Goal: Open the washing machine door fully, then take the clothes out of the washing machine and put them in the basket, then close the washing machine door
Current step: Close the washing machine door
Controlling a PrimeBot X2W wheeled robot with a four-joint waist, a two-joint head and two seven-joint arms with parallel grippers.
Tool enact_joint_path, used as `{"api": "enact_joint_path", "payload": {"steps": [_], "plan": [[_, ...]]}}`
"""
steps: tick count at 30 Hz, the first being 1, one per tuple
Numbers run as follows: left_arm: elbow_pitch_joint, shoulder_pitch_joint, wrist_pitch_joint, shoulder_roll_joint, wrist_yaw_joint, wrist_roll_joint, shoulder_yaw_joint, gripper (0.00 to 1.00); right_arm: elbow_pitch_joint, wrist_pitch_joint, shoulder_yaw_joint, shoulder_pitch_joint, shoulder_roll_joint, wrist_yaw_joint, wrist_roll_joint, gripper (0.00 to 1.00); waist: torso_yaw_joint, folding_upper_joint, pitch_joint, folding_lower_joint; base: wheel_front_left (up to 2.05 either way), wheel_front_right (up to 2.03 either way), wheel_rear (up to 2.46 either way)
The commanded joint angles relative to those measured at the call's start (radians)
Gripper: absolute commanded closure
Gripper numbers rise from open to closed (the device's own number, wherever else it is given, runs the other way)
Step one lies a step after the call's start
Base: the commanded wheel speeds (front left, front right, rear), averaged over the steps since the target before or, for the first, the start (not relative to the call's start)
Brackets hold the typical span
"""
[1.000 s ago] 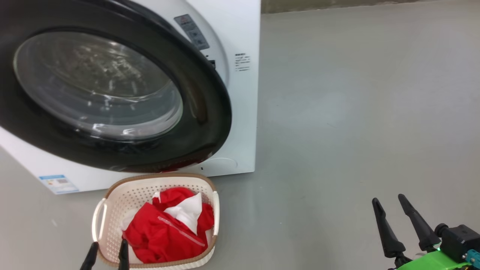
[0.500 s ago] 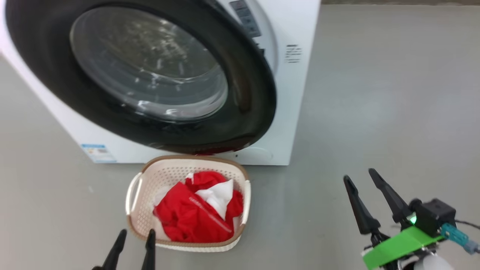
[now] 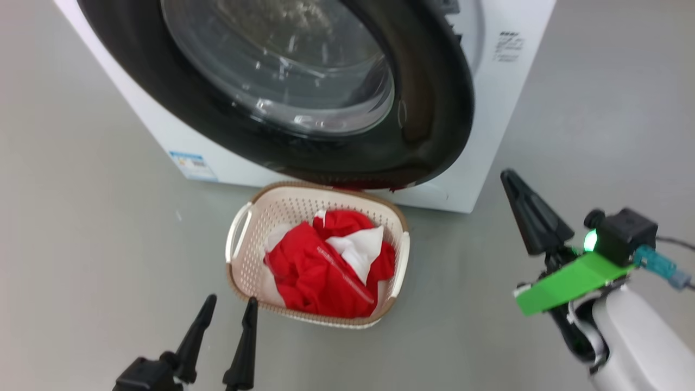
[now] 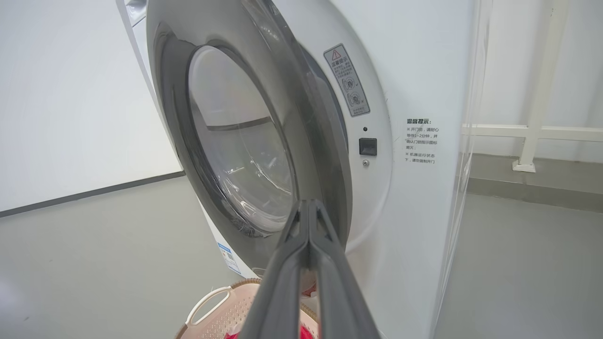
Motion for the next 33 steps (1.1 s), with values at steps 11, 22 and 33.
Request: {"api": "enact_joint_path", "payload": {"steps": [11,22,33], "plan": [[-0.062,-0.118,-0.012,0.003,0.017,-0.028,-0.026,0.00,0.040,-0.006,0.062,-0.202,-0.051,0.006,0.023,1.00,0.075,-0.0001,0.169,0.0000,0.00,0.00,0.00],[-0.094,-0.155,-0.012,0.003,0.036,-0.046,-0.063,0.00,0.075,-0.006,0.105,-0.303,-0.082,0.006,0.042,1.00,0.105,-0.0001,0.236,0.0000,0.00,0.00,0.00],[-0.120,-0.190,-0.012,0.003,0.052,-0.062,-0.090,0.00,0.088,-0.006,0.072,-0.408,-0.093,0.006,0.060,1.00,0.116,-0.0001,0.292,0.0000,0.00,0.00,0.00]]}}
